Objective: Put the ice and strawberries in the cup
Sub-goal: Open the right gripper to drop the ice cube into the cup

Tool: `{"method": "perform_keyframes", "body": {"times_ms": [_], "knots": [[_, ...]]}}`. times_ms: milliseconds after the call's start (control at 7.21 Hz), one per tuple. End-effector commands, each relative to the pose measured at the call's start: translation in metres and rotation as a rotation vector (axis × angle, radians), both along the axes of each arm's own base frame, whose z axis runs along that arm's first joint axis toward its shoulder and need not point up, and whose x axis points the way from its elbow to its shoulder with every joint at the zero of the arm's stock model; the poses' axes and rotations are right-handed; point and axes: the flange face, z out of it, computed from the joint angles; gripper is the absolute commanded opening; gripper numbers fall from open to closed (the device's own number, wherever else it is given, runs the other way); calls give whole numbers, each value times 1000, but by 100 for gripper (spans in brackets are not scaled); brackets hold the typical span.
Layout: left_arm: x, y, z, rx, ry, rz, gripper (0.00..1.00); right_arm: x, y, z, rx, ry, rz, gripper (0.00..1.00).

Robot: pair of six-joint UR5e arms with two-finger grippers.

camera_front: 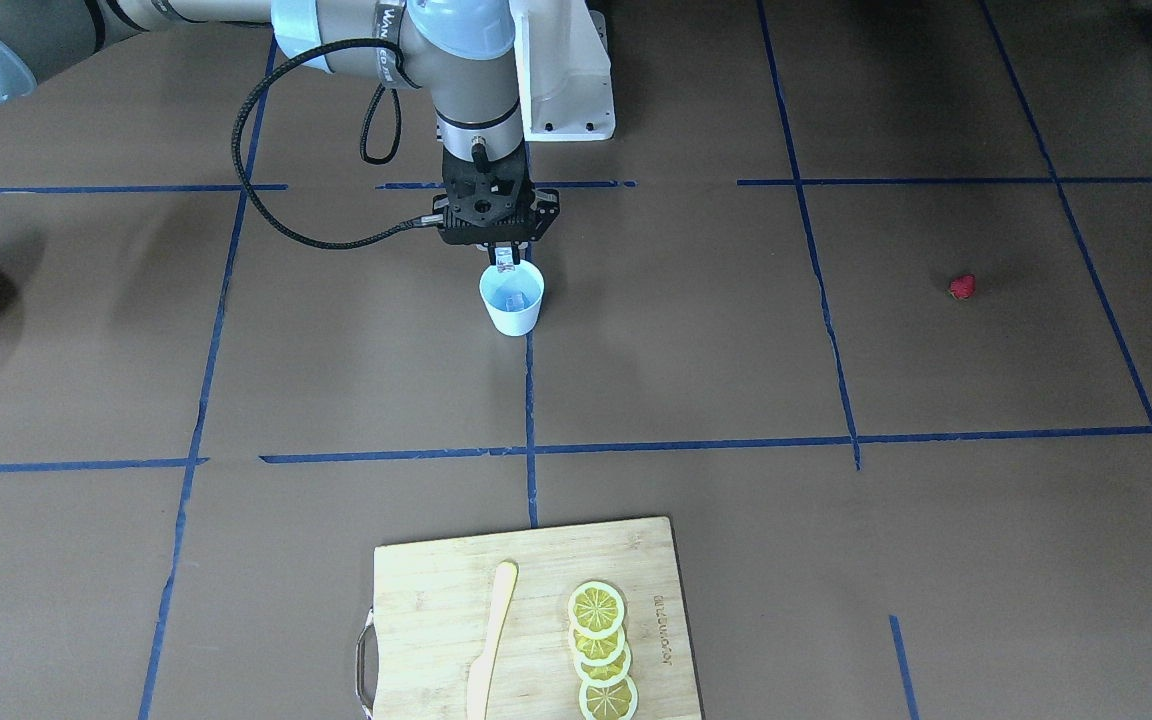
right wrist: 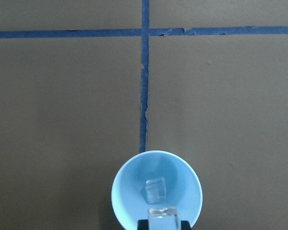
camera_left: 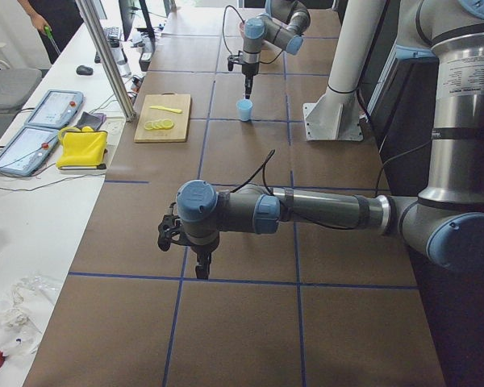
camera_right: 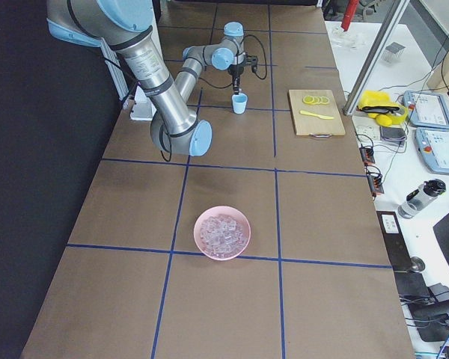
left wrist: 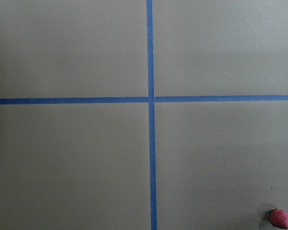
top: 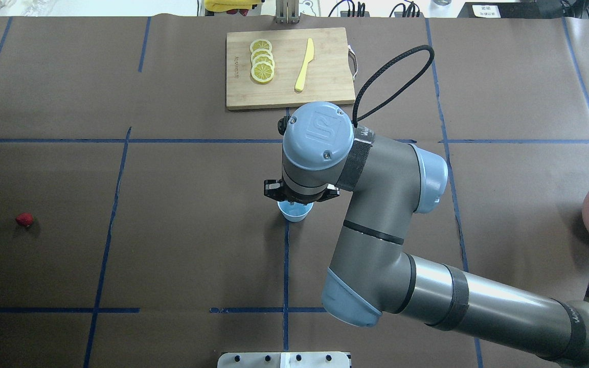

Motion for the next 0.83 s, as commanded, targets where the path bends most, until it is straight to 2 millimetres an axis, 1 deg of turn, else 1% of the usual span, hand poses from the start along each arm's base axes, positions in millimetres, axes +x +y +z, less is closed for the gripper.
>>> {"method": "perform_keyframes", "body": {"times_ms": [0, 277, 694], "knots": [[0, 2, 1, -2, 0, 0, 100, -1, 0, 1, 9, 2, -8, 15], [1, 2, 1, -2, 0, 1, 100, -1, 0, -1, 12, -2, -9, 40], [1, 1, 1, -2, 0, 1, 100, -1, 0, -1, 13, -1, -8, 57]]}}
